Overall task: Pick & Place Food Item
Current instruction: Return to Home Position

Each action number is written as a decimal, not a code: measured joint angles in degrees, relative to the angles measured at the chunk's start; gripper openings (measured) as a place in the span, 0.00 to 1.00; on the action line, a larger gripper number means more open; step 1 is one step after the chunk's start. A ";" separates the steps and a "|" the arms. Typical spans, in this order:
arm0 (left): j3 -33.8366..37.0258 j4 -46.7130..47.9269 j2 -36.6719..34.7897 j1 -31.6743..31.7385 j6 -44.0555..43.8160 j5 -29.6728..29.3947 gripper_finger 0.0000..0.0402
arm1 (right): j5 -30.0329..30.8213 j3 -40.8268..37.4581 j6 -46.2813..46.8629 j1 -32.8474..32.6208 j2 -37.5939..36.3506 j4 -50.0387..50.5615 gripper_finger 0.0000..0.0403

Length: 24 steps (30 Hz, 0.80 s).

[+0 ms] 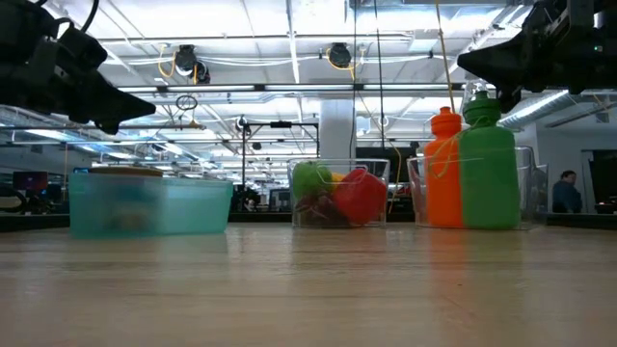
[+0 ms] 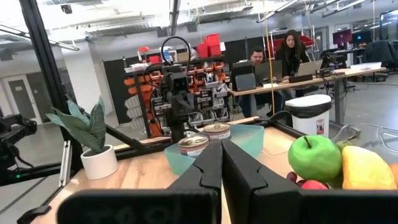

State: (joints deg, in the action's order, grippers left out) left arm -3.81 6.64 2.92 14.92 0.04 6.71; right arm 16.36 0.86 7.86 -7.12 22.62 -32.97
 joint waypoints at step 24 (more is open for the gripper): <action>0.00 -0.11 0.00 0.00 -0.31 -1.78 0.05 | 0.03 -0.07 0.02 -0.02 0.14 0.09 0.00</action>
State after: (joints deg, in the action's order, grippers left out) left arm -3.81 6.52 2.92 14.92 -0.27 4.93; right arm 16.38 0.80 7.88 -7.14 22.76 -32.88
